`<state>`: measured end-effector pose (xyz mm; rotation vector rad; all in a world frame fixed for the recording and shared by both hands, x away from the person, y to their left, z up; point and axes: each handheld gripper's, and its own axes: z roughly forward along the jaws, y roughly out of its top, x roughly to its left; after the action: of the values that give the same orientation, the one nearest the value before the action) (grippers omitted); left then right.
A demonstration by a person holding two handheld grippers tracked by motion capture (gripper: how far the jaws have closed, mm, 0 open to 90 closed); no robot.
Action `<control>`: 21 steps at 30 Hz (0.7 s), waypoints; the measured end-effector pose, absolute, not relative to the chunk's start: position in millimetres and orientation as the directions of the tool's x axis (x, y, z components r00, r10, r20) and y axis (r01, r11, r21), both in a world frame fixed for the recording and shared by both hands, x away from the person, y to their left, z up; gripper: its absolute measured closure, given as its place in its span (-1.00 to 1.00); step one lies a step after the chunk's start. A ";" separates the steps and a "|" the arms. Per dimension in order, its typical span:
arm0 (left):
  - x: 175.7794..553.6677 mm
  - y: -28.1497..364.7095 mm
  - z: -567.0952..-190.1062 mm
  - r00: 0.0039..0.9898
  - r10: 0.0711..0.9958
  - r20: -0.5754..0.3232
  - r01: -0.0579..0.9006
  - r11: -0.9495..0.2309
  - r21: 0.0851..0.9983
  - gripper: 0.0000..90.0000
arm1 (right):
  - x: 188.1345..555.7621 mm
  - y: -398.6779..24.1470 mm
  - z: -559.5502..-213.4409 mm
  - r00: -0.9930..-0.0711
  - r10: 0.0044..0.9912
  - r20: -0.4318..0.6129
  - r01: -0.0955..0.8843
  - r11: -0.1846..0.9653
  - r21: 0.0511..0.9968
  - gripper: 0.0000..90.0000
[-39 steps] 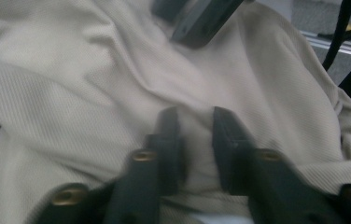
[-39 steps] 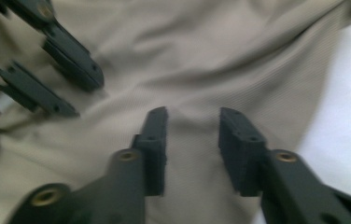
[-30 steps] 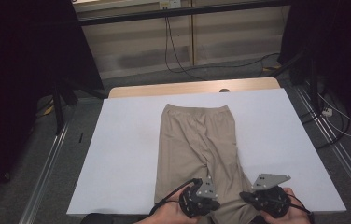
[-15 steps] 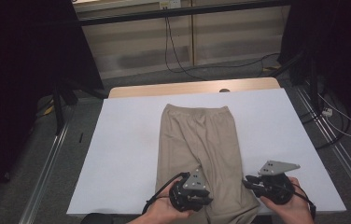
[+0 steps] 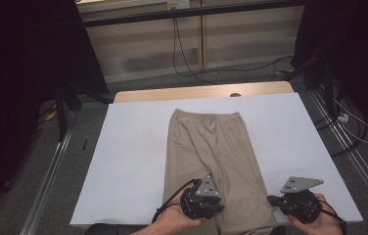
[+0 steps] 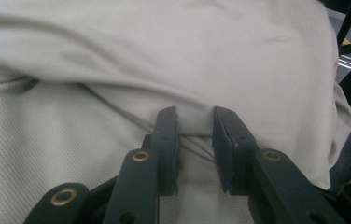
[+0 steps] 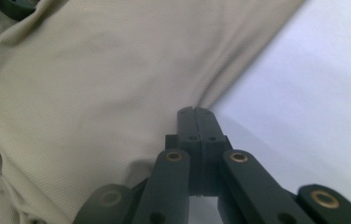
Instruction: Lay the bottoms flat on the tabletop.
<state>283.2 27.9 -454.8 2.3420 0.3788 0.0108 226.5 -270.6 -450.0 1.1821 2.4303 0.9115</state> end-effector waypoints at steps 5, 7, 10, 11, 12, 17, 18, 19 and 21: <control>280.9 32.3 -452.2 0.957 0.267 -0.117 0.272 -0.676 0.684 0.92 | 227.2 -274.9 -447.0 -0.609 0.792 0.050 0.603 0.421 0.677 0.80; 281.8 37.2 -449.7 0.957 0.267 -0.112 0.269 -0.678 0.684 0.91 | 229.3 -274.0 -446.0 -0.596 0.801 0.048 0.600 0.404 0.690 0.71; 285.5 45.8 -446.2 0.947 0.308 -0.095 0.285 -0.664 0.692 0.69 | 236.0 -271.4 -445.1 -0.580 0.813 0.047 0.592 0.382 0.709 0.49; 287.4 48.3 -445.2 0.943 0.321 -0.087 0.287 -0.654 0.700 0.62 | 238.9 -270.3 -445.5 -0.571 0.820 0.045 0.594 0.375 0.712 0.45; 289.8 51.3 -443.5 0.940 0.332 -0.079 0.289 -0.649 0.704 0.56 | 241.6 -269.1 -446.0 -0.557 0.830 0.036 0.596 0.369 0.713 0.39; 298.7 66.0 -440.2 0.907 0.419 -0.035 0.305 -0.599 0.741 0.10 | 254.6 -268.1 -447.1 -0.514 0.856 0.052 0.598 0.314 0.738 0.12; 300.4 69.3 -439.7 0.904 0.426 -0.039 0.311 -0.591 0.745 0.06 | 255.8 -268.6 -446.7 -0.510 0.858 0.067 0.597 0.297 0.745 0.10; 301.6 71.2 -439.9 0.898 0.439 -0.031 0.309 -0.578 0.755 0.01 | 256.1 -268.9 -445.9 -0.506 0.860 0.073 0.592 0.284 0.754 0.08; 303.0 72.9 -440.3 0.887 0.461 -0.015 0.301 -0.554 0.776 -0.19 | 255.5 -269.2 -443.7 -0.502 0.861 0.081 0.575 0.263 0.775 0.03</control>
<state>303.0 72.9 -440.3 2.1967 0.5449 0.2388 255.5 -269.2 -443.7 1.3100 2.1824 1.1042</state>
